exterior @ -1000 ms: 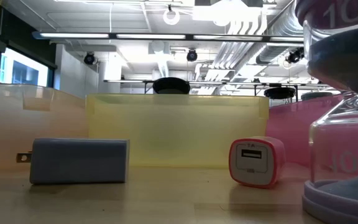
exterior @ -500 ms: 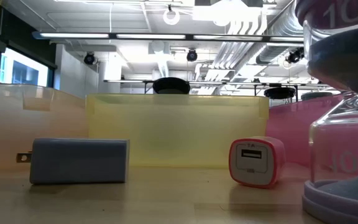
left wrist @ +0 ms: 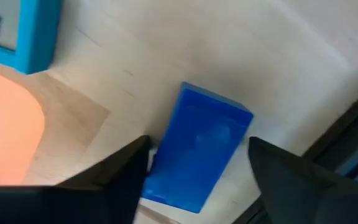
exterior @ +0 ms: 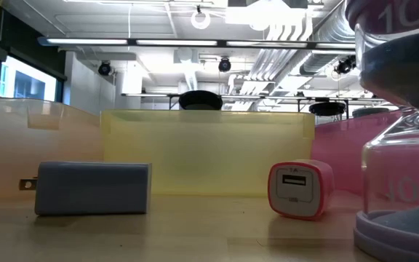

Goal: Pick & Place Office items
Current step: Put the blue digital timer into the yellow bin

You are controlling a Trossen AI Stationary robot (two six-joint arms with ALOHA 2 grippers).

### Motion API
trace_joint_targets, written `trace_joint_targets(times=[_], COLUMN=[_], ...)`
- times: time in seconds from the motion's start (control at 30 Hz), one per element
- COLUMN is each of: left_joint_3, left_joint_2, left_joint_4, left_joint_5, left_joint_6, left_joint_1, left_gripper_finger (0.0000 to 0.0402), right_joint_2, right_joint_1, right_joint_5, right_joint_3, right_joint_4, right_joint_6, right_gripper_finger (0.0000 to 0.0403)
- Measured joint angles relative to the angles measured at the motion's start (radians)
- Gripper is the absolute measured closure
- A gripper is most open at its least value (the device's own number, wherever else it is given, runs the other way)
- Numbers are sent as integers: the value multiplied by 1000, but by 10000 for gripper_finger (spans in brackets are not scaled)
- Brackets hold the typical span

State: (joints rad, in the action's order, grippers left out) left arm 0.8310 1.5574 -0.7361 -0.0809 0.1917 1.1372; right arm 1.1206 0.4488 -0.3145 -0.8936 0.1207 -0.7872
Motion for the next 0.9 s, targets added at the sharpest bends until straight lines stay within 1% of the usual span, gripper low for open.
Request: trace_joint_targets(times=[0.13,0.17,0.2,0.33,0.5,0.63,0.7,0.8,0.9], left_joint_3=[0,0,0,1,6,25,47,75,110], left_joint_2=[1,1,2,20,16,10,1,-4,-4], left_joint_4=[6,10,15,24,30,32,35,22,21], left_joint_5=[4,3,3,-2,-8,-27,-58,-132,-190], left_joint_6=[9,11,12,31,155,225,238,242,259], left_joint_1=[-16,-19,-22,-30,-38,-48,-50,-51,-56], left_gripper_finger=[234,252,261,259,259,259,255,245,245], right_joint_2=[0,0,0,0,0,0,0,0,0], right_joint_1=[0,0,0,0,0,0,0,0,0], right_joint_5=[2,2,2,5,29,34,45,67,78], right_joint_3=[0,0,0,0,0,0,0,0,0], right_joint_4=[0,0,0,0,-1,-9,-15,-22,-38], right_joint_6=[-2,-2,-2,-2,-2,-2,-2,10,42], right_gripper_finger=[165,165,165,165,165,165,165,165,165])
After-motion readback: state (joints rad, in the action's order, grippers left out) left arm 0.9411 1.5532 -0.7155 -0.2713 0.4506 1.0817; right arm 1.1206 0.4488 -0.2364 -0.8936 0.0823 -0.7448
